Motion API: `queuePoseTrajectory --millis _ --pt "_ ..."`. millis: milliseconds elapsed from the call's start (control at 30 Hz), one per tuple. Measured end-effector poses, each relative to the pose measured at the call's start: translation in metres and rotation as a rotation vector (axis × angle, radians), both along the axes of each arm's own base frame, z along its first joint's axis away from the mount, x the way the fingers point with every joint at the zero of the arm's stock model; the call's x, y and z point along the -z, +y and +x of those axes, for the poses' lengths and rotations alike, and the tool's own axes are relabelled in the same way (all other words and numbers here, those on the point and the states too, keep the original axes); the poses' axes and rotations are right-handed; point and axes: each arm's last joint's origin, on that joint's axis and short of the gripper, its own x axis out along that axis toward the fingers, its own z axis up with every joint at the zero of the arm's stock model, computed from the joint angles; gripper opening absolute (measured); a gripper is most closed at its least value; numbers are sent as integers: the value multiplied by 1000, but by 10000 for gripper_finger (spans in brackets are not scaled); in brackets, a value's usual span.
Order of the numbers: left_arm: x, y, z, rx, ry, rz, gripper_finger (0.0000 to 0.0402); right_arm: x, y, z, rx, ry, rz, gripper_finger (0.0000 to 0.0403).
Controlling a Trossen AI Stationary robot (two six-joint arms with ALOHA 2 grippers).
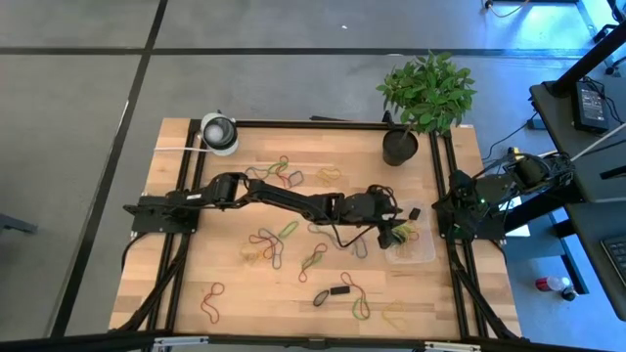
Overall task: Pick and place rubber bands into bin
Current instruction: Put the blue rubber band into the transparent bin
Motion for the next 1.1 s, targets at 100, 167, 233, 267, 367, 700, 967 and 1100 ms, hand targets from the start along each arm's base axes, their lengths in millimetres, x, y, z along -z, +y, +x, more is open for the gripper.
queuePoseTrajectory --millis 100,167,233,267,367,700,967,1100 --pt "-16 0 3 8 -50 12 148 0 0 0 0 0 0 13" --pt "-24 -1 8 10 -93 36 148 0 0 0 -1 -1 -1 13" --pt "-25 0 13 10 -110 63 148 0 0 0 -2 -1 -2 13" --pt "-24 0 17 13 -121 73 148 0 0 0 -1 -1 -1 13" --pt "-16 0 30 20 -142 73 148 -1 0 0 4 -10 -5 13" --pt "5 -13 49 105 -124 112 148 -4 1 3 11 -55 10 13" --pt "-36 -3 28 65 104 235 138 -4 1 3 29 -53 30 13" --pt "-51 0 7 57 310 282 89 -4 1 3 30 -53 31 13"
